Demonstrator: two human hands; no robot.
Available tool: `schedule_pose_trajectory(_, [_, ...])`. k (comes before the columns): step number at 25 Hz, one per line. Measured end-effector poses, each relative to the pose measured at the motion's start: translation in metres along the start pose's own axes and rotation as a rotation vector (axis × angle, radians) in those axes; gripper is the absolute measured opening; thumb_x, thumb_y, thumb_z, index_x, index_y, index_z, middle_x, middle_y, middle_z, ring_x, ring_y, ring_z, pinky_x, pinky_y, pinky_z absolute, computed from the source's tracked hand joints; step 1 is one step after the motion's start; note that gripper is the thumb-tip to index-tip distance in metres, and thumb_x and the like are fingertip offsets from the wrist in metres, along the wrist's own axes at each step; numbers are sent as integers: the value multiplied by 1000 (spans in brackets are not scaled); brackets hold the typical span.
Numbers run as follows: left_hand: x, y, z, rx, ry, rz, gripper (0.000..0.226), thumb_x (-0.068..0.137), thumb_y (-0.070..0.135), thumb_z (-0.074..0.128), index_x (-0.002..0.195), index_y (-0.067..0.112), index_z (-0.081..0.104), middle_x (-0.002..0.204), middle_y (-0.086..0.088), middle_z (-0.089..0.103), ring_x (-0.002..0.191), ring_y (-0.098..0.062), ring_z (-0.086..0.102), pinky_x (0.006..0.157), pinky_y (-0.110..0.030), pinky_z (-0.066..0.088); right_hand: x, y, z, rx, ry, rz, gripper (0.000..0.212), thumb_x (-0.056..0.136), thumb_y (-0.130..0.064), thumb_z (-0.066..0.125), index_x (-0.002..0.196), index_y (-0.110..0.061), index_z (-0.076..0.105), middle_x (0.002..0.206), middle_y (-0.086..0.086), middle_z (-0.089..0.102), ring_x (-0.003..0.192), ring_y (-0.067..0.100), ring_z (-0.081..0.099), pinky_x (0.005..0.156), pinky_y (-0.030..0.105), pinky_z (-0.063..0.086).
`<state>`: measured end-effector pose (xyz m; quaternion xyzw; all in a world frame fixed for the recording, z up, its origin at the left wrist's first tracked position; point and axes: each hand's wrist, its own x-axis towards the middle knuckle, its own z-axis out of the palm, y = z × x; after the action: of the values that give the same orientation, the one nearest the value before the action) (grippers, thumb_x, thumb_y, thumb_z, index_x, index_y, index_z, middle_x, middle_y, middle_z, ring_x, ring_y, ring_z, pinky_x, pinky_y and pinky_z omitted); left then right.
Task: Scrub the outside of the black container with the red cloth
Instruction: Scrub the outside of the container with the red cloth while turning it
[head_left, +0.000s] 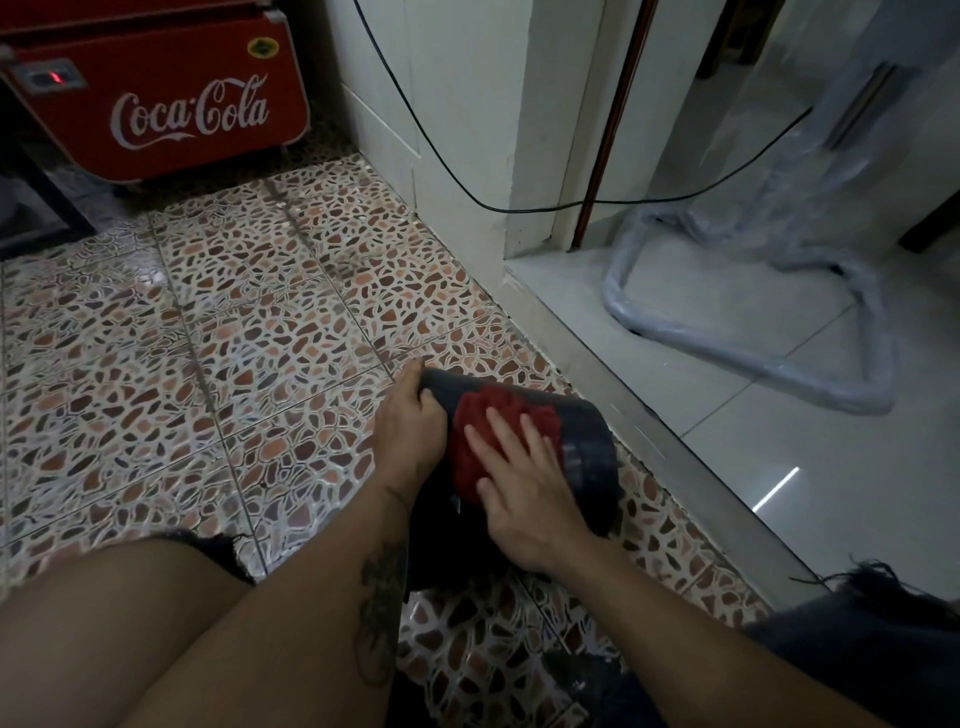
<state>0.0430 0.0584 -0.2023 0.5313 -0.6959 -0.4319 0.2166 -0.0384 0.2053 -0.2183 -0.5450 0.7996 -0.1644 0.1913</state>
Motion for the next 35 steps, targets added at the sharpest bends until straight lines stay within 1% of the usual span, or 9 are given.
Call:
schedule_pose_trajectory(2, [2, 2, -1, -4, -6, -6, 52, 100, 17, 38, 152, 23, 42, 159, -2, 41, 146, -23, 36, 122, -40, 25, 15, 14, -7, 36, 42, 25, 58, 97, -36, 33, 154, -42, 33, 169, -7, 17, 154, 24, 9, 123, 47, 8])
schedule_pose_trajectory(6, [-6, 3, 0, 8, 2, 8, 51, 101, 18, 38, 152, 24, 41, 160, 0, 40, 147, -22, 34, 122, -40, 25, 51, 46, -22, -42, 28, 325, 53, 101, -32, 34, 153, -38, 37, 166, -3, 28, 151, 26, 21, 122, 50, 14])
schedule_pose_trajectory(12, [1, 3, 4, 83, 12, -7, 52, 101, 21, 37, 153, 24, 38, 159, 0, 40, 145, -25, 36, 120, -42, 28, 8, 28, -17, 55, 78, 234, 60, 92, -17, 43, 148, -42, 46, 166, -4, 25, 153, 25, 13, 124, 54, 9])
schedule_pose_trajectory(16, [-2, 5, 6, 90, 18, 19, 52, 99, 20, 37, 151, 23, 41, 158, -2, 43, 144, -26, 39, 119, -47, 30, 27, 18, -23, -76, 17, 270, 62, 92, -24, 41, 152, -38, 36, 167, 0, 21, 152, 31, 14, 122, 59, 8])
schedule_pose_trajectory(20, [-5, 2, 7, 77, 26, 25, 52, 100, 18, 37, 152, 21, 40, 160, -1, 40, 146, -23, 36, 120, -42, 28, 50, 3, -22, -74, 2, 317, 65, 94, -26, 36, 157, -35, 28, 168, 1, 16, 153, 34, 9, 122, 59, 6])
schedule_pose_trajectory(24, [2, 6, 8, 72, 8, -22, 52, 102, 20, 36, 154, 22, 36, 161, 1, 36, 148, -23, 32, 122, -43, 25, -19, 29, 0, 88, 141, 139, 66, 92, -26, 34, 156, -42, 30, 169, -8, 12, 156, 22, 1, 125, 48, 1])
schedule_pose_trajectory(29, [8, 10, 5, 18, -13, -3, 52, 100, 18, 38, 152, 20, 42, 159, -3, 40, 147, -25, 33, 122, -44, 25, 6, 66, -15, -2, 95, 522, 57, 101, -46, 25, 158, -40, 24, 170, 0, 11, 155, 31, 7, 123, 57, 9])
schedule_pose_trajectory(32, [-2, 7, 7, -12, 5, 22, 51, 101, 16, 39, 152, 18, 42, 160, -3, 40, 148, -23, 32, 123, -42, 23, 44, 53, -30, 15, -4, 616, 60, 100, -52, 20, 159, -38, 20, 170, 4, 10, 153, 41, 5, 122, 59, 4])
schedule_pose_trajectory(35, [-1, 5, 9, -42, 24, -4, 50, 101, 16, 40, 151, 19, 43, 159, -1, 40, 147, -21, 34, 123, -40, 24, 48, 4, -10, 7, 19, 418, 59, 101, -50, 22, 159, -42, 13, 171, 0, 1, 154, 36, -8, 123, 55, -8])
